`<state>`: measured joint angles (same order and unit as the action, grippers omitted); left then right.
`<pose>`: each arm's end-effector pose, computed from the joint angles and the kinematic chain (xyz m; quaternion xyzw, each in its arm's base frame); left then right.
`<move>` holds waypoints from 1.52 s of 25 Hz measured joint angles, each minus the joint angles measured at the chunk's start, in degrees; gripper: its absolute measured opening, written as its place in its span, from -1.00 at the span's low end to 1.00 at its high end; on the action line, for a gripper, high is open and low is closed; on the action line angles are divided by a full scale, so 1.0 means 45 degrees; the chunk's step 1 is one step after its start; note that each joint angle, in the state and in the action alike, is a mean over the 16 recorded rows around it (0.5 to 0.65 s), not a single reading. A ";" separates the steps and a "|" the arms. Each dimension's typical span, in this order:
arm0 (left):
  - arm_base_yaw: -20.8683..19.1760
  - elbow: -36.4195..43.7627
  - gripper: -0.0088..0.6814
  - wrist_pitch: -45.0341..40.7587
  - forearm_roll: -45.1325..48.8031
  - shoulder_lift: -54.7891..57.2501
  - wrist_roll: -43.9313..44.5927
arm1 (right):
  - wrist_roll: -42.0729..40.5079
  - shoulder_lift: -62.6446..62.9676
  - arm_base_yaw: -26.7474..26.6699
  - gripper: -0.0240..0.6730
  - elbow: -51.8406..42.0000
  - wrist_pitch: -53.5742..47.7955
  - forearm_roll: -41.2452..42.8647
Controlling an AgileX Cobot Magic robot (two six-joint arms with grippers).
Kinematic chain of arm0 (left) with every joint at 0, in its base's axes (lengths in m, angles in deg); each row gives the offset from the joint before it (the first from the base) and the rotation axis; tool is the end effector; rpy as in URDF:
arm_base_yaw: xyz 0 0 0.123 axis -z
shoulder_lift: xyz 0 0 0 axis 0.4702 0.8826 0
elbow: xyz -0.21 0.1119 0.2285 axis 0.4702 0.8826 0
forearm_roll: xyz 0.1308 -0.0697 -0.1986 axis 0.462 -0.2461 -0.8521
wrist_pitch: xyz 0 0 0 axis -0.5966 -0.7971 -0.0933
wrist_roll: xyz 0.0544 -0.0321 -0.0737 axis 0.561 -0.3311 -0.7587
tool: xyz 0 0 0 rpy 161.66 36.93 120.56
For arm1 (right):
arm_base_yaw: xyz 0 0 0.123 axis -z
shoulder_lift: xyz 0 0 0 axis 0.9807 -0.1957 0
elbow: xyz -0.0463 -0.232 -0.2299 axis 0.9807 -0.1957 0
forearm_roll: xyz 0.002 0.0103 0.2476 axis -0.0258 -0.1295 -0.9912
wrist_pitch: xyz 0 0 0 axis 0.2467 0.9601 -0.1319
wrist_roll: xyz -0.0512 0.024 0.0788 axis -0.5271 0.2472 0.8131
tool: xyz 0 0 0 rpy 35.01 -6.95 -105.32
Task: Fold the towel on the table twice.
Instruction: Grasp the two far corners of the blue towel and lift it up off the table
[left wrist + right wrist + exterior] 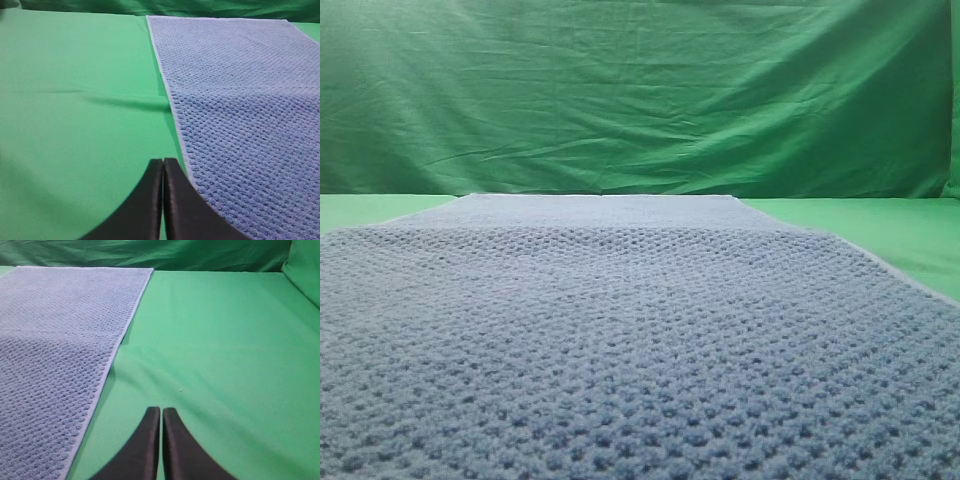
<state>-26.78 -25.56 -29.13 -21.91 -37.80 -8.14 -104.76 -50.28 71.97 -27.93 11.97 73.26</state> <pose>0.0094 -0.0069 0.1766 -0.0021 0.7912 -0.0586 0.6088 0.0074 0.0098 0.1689 -0.0966 0.8015 0.0545 0.5877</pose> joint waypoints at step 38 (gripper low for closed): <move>0.0021 -0.0168 -0.97 0.1728 -0.5666 0.0000 0.0253 | 0.0018 0.0000 0.0000 -0.93 0.0038 0.2376 -0.1810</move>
<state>-26.69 -26.31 -21.36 -47.41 -37.80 -7.00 -104.68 -50.28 71.97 -27.76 22.66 65.11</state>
